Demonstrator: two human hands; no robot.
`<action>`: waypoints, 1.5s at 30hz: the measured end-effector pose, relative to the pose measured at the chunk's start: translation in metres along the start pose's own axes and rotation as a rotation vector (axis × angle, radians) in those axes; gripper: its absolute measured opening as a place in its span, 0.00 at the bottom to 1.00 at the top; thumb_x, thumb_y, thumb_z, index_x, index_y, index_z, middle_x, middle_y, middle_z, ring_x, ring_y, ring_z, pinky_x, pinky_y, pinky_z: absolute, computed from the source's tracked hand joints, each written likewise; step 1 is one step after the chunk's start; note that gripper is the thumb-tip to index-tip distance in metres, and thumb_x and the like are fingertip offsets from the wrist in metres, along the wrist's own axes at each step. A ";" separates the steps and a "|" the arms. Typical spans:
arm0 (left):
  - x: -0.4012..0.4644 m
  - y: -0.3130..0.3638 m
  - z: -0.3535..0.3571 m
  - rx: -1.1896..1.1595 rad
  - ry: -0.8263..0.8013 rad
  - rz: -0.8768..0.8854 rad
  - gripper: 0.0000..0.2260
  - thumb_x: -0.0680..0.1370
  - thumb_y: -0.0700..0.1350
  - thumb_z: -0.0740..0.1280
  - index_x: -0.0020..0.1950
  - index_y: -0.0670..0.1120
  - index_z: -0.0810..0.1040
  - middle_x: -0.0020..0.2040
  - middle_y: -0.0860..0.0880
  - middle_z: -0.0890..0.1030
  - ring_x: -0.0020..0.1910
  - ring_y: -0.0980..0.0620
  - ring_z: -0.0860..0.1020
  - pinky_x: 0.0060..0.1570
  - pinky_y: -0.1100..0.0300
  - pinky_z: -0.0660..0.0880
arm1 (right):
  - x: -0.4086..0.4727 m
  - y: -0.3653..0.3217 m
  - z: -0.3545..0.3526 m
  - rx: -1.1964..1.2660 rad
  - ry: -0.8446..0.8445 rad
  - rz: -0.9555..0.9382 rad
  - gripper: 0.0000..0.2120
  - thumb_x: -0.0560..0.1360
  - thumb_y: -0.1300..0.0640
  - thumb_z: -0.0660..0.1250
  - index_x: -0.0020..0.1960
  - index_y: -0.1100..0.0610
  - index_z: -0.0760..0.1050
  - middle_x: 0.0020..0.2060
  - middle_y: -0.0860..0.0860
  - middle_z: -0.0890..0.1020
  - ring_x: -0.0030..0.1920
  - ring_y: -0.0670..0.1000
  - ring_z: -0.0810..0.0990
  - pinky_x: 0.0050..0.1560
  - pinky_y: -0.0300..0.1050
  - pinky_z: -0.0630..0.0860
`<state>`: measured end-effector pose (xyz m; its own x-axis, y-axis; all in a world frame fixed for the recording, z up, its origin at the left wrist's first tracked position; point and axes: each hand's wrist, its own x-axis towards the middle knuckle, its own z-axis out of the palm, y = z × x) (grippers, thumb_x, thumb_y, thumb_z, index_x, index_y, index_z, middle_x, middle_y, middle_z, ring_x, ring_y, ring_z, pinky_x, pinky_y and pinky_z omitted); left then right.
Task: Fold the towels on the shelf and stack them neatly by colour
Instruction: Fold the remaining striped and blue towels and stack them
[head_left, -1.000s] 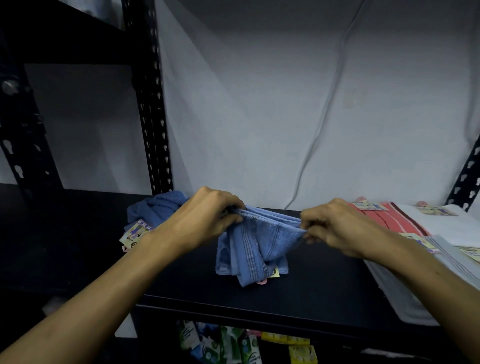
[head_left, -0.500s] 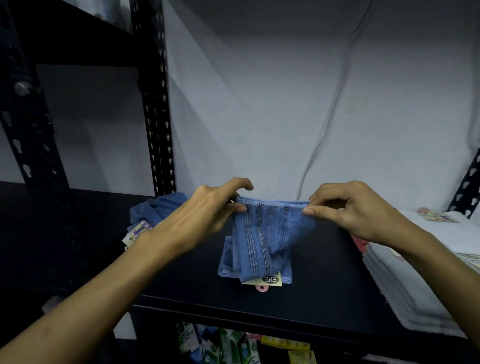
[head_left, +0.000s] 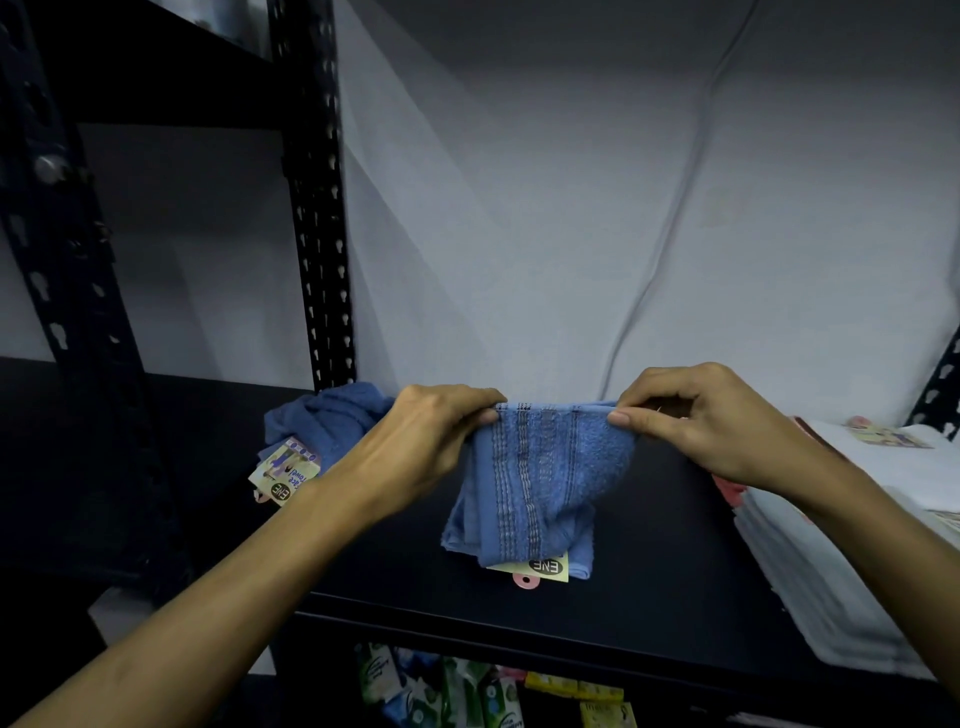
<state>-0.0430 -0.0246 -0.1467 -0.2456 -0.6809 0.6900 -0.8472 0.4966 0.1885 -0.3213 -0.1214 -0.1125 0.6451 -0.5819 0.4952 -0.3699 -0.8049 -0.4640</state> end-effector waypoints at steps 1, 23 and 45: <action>0.000 0.000 0.001 0.003 -0.002 -0.019 0.13 0.83 0.47 0.61 0.52 0.40 0.81 0.43 0.46 0.84 0.43 0.46 0.83 0.46 0.51 0.76 | 0.001 0.001 0.001 -0.009 -0.003 -0.004 0.05 0.75 0.54 0.74 0.42 0.54 0.84 0.36 0.48 0.84 0.38 0.49 0.83 0.45 0.54 0.78; 0.069 -0.011 -0.019 0.202 -0.176 0.069 0.11 0.83 0.42 0.63 0.59 0.43 0.83 0.45 0.43 0.79 0.43 0.43 0.79 0.42 0.63 0.62 | 0.061 0.009 -0.031 -0.135 0.062 0.028 0.04 0.73 0.55 0.76 0.41 0.55 0.84 0.33 0.47 0.84 0.33 0.48 0.83 0.41 0.50 0.81; 0.144 -0.032 -0.020 0.274 -0.121 0.006 0.09 0.75 0.34 0.69 0.50 0.42 0.87 0.39 0.38 0.78 0.40 0.39 0.74 0.45 0.61 0.68 | 0.074 0.006 -0.059 -0.349 0.161 -0.112 0.04 0.73 0.61 0.76 0.42 0.57 0.81 0.36 0.49 0.82 0.37 0.48 0.79 0.42 0.42 0.76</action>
<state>-0.0419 -0.1278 -0.0399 -0.2911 -0.7459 0.5990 -0.9372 0.3482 -0.0219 -0.3155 -0.1756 -0.0351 0.5911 -0.4770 0.6504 -0.5262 -0.8392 -0.1373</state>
